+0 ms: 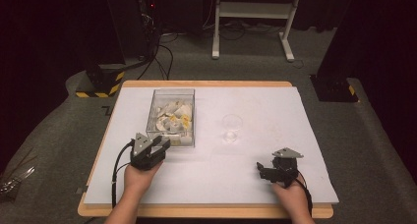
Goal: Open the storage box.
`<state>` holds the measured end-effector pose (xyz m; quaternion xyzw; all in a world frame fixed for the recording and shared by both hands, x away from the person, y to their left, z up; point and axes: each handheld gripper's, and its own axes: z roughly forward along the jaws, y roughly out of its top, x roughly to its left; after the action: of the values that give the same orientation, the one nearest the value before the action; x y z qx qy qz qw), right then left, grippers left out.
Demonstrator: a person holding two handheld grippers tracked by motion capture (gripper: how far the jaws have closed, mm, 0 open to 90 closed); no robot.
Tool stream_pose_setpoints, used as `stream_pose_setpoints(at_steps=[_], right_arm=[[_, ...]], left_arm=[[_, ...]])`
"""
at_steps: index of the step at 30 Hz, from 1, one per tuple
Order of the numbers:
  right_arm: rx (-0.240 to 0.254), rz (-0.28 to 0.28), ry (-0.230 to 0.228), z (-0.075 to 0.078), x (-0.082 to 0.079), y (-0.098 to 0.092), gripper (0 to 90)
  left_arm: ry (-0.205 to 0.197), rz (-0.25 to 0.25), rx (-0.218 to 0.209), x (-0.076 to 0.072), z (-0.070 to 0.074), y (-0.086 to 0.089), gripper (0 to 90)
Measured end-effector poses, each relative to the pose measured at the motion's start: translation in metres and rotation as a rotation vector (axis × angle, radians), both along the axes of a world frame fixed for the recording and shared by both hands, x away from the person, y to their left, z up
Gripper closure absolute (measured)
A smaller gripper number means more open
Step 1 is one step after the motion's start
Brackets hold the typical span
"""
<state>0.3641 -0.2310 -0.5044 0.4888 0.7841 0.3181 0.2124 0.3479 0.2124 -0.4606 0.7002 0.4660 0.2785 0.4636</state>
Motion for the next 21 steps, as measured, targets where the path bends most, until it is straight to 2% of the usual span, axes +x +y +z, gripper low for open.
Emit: stream_pose_setpoints(at_steps=[21], right_arm=[[-0.003, 0.001, -0.003, 0.000, 0.000, 0.000, 13.1]], left_arm=[[-0.004, -0.024, -0.014, -0.019, -0.001, 0.004, 63.2]])
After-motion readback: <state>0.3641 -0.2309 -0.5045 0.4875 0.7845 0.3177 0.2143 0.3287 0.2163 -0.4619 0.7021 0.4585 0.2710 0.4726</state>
